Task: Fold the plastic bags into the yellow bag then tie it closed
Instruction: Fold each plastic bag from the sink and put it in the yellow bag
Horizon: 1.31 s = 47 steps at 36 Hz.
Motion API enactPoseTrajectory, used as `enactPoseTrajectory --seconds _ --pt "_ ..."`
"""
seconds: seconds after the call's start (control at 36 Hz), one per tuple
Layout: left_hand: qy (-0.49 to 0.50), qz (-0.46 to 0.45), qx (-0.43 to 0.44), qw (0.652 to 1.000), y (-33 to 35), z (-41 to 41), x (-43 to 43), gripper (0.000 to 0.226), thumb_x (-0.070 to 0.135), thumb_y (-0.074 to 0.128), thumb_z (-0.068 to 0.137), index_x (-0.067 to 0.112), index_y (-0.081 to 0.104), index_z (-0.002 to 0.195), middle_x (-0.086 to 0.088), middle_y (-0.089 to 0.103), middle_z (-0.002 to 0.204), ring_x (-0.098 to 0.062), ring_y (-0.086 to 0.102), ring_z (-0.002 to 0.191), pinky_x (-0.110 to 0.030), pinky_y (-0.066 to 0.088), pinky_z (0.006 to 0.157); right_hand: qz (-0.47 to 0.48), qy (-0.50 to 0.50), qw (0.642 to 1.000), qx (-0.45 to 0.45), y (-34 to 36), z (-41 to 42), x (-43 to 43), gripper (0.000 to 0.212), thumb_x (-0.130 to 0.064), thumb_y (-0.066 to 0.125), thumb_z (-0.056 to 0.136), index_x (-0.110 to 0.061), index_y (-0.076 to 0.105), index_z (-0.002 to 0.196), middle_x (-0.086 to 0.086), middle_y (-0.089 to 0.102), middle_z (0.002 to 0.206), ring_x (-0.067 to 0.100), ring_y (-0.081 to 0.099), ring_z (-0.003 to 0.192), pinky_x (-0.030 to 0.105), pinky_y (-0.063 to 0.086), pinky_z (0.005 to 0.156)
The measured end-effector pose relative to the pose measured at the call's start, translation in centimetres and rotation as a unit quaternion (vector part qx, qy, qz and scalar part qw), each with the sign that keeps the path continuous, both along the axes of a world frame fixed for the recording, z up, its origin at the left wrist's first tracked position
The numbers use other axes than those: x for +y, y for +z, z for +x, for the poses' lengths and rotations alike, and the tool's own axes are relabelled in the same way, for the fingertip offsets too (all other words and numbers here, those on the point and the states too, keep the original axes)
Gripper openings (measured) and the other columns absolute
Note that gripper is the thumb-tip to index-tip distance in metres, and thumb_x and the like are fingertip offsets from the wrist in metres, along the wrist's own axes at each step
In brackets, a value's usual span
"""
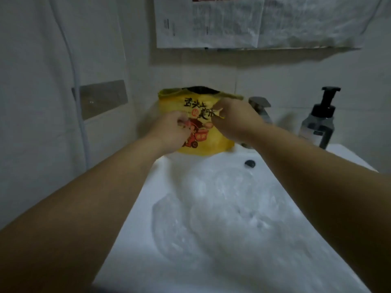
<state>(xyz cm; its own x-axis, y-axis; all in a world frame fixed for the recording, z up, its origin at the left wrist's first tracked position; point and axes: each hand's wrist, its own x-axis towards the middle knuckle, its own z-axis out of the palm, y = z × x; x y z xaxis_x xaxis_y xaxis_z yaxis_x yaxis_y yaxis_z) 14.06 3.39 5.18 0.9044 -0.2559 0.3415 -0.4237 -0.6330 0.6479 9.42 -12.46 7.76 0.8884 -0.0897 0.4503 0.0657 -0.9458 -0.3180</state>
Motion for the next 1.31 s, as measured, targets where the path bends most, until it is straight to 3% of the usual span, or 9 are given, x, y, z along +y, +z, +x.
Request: enactPoseTrajectory --seconds 0.08,0.22,0.39,0.5,0.61,0.78,0.92,1.14,1.31 --pt "-0.036 0.005 0.07 0.997 -2.5 -2.7 -0.3 0.021 0.02 0.059 0.092 0.023 0.061 0.113 -0.003 0.061 0.114 -0.022 0.055 0.096 -0.022 0.043 0.071 0.009 0.003 0.999 0.042 -3.0 -3.0 0.3 0.036 -0.026 0.05 0.096 -0.015 0.059 0.128 0.008 0.059 0.129 0.025 0.056 0.114 0.027 0.042 0.083" --pt "-0.035 0.168 0.225 0.959 -7.7 -6.0 0.6 0.08 0.043 0.074 0.081 0.025 0.035 0.148 -0.006 0.023 0.156 -0.028 0.038 0.135 -0.04 0.039 0.108 0.056 0.01 0.985 0.161 -8.3 -6.7 0.1 0.037 -0.03 0.055 0.094 -0.016 0.058 0.128 0.004 0.058 0.131 0.022 0.054 0.116 0.028 0.043 0.093" --pt "0.005 0.179 0.236 0.955 -10.8 -8.2 1.1 0.089 0.016 0.074 0.081 0.012 0.022 0.153 -0.013 0.038 0.149 -0.031 0.054 0.12 -0.04 0.05 0.096 0.101 0.023 0.965 0.241 -12.3 -9.0 0.1 0.042 -0.033 0.056 0.094 -0.016 0.053 0.133 0.004 0.052 0.137 0.021 0.052 0.117 0.027 0.039 0.094" --pt "0.008 -0.05 0.169 0.984 -10.0 -8.2 0.2 0.051 0.017 0.069 0.085 0.011 0.053 0.132 -0.01 0.06 0.123 -0.023 0.062 0.093 -0.029 0.051 0.068 0.274 0.062 0.926 0.252 -13.0 -9.3 0.8 0.061 -0.045 0.063 0.088 -0.017 0.045 0.139 0.002 0.051 0.122 0.017 0.055 0.092 0.025 0.053 0.07" --pt "-0.071 -0.298 0.232 0.923 -8.2 -9.0 -1.2 0.003 0.012 0.066 0.088 0.013 0.064 0.09 -0.004 0.065 0.083 -0.02 0.063 0.078 -0.027 0.048 0.065 0.449 0.109 0.845 0.27 -12.4 -9.1 0.8 0.082 -0.049 0.072 0.077 -0.021 0.035 0.144 0.006 0.053 0.131 0.025 0.056 0.113 0.036 0.055 0.082" --pt "-0.145 -0.492 0.3 0.804 -6.1 -8.6 -3.0 0.023 0.037 0.052 0.097 0.018 0.063 0.093 0.006 0.069 0.071 -0.007 0.066 0.07 -0.019 0.051 0.06 0.588 0.13 0.782 0.162 -11.1 -8.7 -0.2 0.023 -0.019 0.049 0.099 -0.005 0.063 0.11 0.012 0.067 0.103 0.025 0.065 0.085 0.038 0.055 0.076" --pt "-0.091 -0.336 0.256 0.902 -8.3 -7.6 -3.2 0.035 0.053 0.061 0.086 0.033 0.06 0.115 0.015 0.063 0.116 -0.011 0.053 0.116 -0.039 0.036 0.101 0.723 0.149 0.665 0.11 -10.2 -8.0 -2.3 0.028 -0.014 0.039 0.095 -0.008 0.063 0.109 0.009 0.067 0.093 0.026 0.061 0.086 0.036 0.047 0.083" --pt "-0.058 -0.266 0.152 0.95 -9.8 -7.7 -3.5 0.015 0.032 0.06 0.094 0.018 0.064 0.091 0.001 0.061 0.077 -0.015 0.057 0.069 -0.021 0.046 0.058 0.651 -0.026 0.752 0.1 -10.7 -6.9 -2.4 0.019 -0.032 0.059 0.094 -0.016 0.062 0.103 0.005 0.066 0.107 0.026 0.061 0.102 0.036 0.052 0.083" --pt "0.018 -0.281 0.118 0.952 -9.6 -7.6 -2.9 0.036 0.033 0.053 0.098 0.014 0.048 0.067 0.001 0.047 0.056 -0.008 0.042 0.043 -0.014 0.039 0.04 0.777 0.037 0.626 0.051 -10.2 -7.6 -3.9 0.05 -0.054 0.046 0.094 -0.015 0.056 0.124 0.01 0.062 0.123 0.03 0.06 0.109 0.04 0.053 0.079"
